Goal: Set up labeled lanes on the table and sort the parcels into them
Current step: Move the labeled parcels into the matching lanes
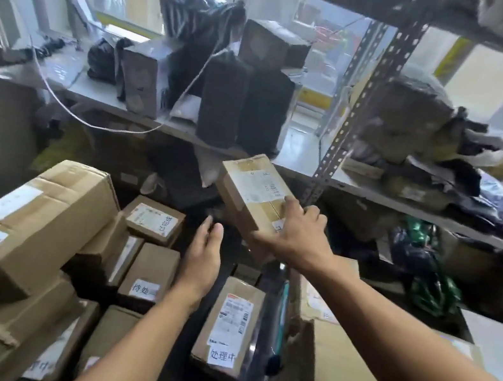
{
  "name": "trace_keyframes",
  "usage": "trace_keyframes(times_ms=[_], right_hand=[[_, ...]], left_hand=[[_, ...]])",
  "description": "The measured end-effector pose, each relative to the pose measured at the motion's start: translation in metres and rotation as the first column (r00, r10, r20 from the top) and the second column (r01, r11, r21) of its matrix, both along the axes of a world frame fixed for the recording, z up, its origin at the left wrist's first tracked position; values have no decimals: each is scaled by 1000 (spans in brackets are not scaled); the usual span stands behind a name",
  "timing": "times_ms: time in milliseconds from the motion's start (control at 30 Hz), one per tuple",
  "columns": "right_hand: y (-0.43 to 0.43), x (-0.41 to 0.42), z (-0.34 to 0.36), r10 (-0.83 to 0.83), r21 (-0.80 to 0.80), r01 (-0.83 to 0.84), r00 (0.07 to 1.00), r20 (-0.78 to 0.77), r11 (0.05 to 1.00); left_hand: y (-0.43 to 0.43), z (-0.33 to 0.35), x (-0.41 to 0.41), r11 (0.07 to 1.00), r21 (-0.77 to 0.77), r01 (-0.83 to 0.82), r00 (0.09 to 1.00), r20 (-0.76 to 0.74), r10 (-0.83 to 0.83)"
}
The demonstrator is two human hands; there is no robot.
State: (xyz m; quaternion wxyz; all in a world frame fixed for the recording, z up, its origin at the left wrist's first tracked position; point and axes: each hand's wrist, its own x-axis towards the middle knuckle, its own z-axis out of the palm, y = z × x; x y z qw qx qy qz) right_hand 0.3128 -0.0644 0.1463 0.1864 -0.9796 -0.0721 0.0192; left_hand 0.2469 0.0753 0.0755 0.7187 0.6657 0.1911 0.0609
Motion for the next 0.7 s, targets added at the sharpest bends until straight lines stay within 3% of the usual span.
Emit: trace_keyframes(times_ms=[167, 367, 700], right_hand=[[-109, -49, 44, -135, 17, 134, 989, 68, 991], [-249, -105, 67, -344, -39, 347, 936, 75, 937], [-407, -181, 47, -555, 35, 554, 832, 13, 832]], left_hand=[[-98, 42, -26, 962, 216, 164, 977, 102, -190], [-208, 72, -55, 884, 356, 303, 915, 151, -374], [-360, 78, -79, 796, 419, 436, 846, 112, -522]])
